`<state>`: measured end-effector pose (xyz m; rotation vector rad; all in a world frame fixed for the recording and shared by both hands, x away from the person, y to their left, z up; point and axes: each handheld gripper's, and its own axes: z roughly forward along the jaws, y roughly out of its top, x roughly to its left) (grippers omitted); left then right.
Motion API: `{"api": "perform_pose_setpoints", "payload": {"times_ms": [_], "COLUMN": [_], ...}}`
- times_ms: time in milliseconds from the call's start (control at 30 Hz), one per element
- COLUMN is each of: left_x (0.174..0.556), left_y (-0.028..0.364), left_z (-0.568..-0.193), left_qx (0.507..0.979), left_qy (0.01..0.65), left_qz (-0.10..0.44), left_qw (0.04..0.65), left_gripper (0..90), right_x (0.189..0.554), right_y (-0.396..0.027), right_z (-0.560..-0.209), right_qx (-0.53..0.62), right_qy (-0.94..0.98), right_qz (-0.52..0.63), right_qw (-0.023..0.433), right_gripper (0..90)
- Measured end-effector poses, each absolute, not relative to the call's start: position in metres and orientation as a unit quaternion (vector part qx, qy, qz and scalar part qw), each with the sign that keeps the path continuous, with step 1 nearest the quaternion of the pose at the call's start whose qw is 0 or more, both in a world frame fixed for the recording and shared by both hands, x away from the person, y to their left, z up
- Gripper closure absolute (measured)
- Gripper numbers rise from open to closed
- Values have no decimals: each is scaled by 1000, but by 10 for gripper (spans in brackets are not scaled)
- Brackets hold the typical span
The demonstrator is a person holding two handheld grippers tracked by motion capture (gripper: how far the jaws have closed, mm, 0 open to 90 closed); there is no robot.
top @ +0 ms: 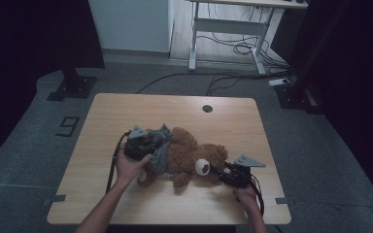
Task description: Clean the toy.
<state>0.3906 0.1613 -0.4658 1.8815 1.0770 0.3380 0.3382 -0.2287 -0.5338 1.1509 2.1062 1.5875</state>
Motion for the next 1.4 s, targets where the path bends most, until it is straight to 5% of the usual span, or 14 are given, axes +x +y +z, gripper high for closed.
{"api": "perform_pose_setpoints", "payload": {"times_ms": [400,833,1100,1233,1400], "left_x": [396,366,375,384,387], "left_y": [204,81,-15,-16,16], "left_z": [-469,-422,-442,-455,-455], "left_qx": [743,786,833,830,823], "left_qy": [475,329,282,304,337], "left_qz": [156,110,88,76,123], "left_qw": [445,512,469,462,439], "left_gripper": [793,792,788,786,786], "right_x": [339,339,338,338,338], "right_y": [-230,-229,-229,-230,-229], "right_z": [-534,-534,-534,-535,-534], "right_qx": [398,400,396,397,397], "right_qy": [725,723,725,727,726], "right_qz": [548,548,547,543,545], "right_qw": [128,130,132,135,136], "right_gripper": [536,536,536,536,536]}}
